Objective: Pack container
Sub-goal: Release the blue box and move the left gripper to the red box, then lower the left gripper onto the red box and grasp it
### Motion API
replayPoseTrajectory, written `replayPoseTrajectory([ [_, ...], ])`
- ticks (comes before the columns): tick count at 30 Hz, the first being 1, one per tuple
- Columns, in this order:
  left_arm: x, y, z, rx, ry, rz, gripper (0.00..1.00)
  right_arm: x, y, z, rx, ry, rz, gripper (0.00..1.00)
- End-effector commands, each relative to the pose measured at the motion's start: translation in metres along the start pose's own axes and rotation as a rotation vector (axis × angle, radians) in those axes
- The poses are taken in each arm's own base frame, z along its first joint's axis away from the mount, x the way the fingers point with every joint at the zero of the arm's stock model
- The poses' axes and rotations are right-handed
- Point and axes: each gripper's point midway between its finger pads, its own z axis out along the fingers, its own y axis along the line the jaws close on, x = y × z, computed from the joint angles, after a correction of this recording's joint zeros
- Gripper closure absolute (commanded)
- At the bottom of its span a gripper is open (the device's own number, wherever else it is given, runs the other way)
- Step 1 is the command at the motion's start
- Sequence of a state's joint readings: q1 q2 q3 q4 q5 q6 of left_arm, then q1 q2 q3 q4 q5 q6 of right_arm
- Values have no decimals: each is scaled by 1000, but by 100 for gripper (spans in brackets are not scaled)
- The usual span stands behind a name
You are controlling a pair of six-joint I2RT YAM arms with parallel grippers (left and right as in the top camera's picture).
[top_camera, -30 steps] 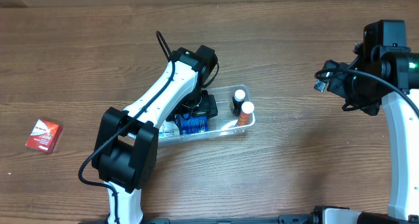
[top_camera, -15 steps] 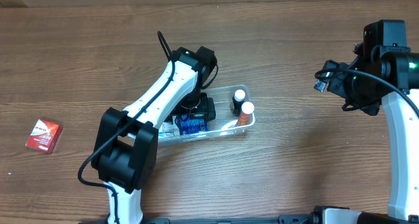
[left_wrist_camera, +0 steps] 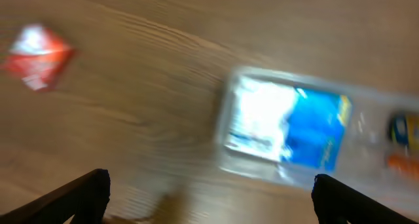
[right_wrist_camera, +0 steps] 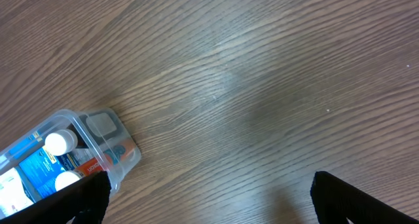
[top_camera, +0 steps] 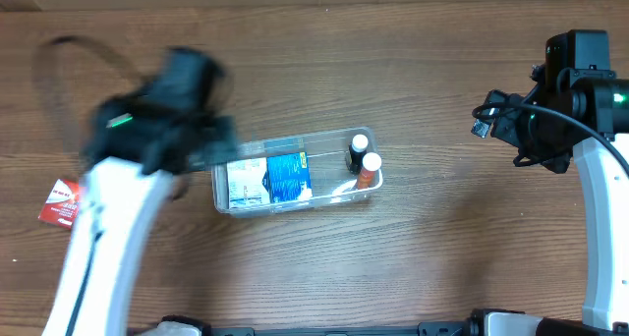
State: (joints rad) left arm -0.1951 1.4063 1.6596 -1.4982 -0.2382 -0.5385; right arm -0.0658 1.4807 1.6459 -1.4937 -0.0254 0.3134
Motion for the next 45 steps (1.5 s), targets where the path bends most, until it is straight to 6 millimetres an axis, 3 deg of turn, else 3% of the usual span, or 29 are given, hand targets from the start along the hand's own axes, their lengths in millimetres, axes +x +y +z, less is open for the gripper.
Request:
replayPoseTrajectory([
  [1,-16,74,-20,-102,-96,-186,0,-2,-1,0,5,-5,-1,0],
  [5,-16,135,-19,-207,-81,-276,0,-2,-1,0,4,-5,-1,0],
  [10,-13,184,13,-215,52,-356,0,-2,-1,0,4,-6,-1,0],
  [14,-7,200,31,-164,132,-417,0,-3,-1,0,3,-8,-4,0],
  [23,6,234,7,-251,62,-561,0,-4,0,0,1,-15,-5,0],
  [30,-21,292,29,-302,-42,-693,0,-5,0,0,0,-16,-5,0],
  [33,-31,300,41,-289,-54,-707,0,-5,0,0,0,-16,-5,0],
  [34,-44,299,47,-249,-85,-670,0,-4,0,0,0,-16,-5,0],
  [37,-86,273,64,-45,-172,-283,0,-5,0,0,1,-16,-5,0],
  [39,-97,250,78,75,-190,-9,0,-5,0,0,1,-16,-6,0],
  [42,-74,254,106,53,-42,209,0,-5,0,0,1,-17,-24,0],
  [45,-61,260,131,59,56,238,0,-5,0,0,0,-19,-28,0],
])
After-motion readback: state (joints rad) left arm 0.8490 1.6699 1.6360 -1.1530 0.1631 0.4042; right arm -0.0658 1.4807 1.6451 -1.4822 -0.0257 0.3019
